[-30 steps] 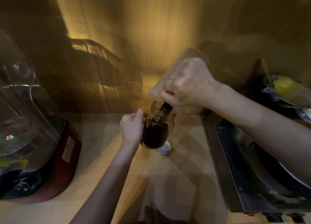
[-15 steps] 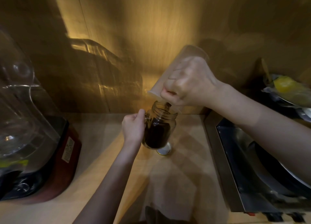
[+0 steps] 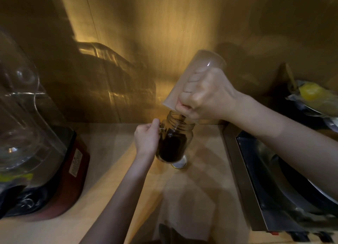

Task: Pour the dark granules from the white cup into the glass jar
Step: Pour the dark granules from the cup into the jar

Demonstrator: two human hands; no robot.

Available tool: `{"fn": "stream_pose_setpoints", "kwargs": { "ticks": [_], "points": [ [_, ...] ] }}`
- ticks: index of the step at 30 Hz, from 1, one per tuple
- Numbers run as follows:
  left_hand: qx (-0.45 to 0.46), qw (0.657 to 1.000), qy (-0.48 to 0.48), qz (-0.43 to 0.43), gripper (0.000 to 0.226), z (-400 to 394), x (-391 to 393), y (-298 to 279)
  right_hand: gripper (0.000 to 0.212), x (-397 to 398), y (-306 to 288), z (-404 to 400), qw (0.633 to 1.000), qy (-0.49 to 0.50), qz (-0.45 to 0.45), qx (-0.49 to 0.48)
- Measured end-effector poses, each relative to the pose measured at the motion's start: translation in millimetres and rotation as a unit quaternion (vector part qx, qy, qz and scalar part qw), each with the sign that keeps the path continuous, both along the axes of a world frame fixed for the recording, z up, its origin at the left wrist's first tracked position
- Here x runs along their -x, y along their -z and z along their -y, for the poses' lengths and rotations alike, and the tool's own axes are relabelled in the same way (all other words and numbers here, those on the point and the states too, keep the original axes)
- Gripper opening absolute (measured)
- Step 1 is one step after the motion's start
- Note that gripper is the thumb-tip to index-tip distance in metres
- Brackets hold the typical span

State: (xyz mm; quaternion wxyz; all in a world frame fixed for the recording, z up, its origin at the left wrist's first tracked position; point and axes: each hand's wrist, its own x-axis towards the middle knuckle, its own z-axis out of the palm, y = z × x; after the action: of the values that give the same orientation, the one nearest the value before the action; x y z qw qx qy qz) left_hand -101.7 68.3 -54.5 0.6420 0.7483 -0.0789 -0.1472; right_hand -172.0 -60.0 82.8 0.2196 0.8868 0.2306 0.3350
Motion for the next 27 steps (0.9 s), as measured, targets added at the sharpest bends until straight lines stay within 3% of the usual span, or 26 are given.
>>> {"fn": "stream_pose_setpoints", "kwargs": {
  "ticks": [6, 14, 21, 27],
  "points": [
    [0.006, 1.0, -0.003, -0.003, 0.043, 0, -1, 1, 0.048, -3, 4, 0, 1.0, -0.03, 0.0, -0.002],
    [0.016, 1.0, -0.001, -0.015, 0.048, -1, -3, 2, 0.035, -3, 1, 1, 0.999, -0.008, -0.006, -0.034],
    [0.008, 1.0, -0.01, -0.004, 0.049, -1, -4, 3, 0.036, 1, -3, 4, 0.982, 0.038, -0.018, -0.185],
    [0.012, 1.0, 0.007, -0.02, 0.046, -4, -8, 14, 0.043, 3, 18, 26, 0.917, 0.11, -0.029, -0.381]
  ]
}}
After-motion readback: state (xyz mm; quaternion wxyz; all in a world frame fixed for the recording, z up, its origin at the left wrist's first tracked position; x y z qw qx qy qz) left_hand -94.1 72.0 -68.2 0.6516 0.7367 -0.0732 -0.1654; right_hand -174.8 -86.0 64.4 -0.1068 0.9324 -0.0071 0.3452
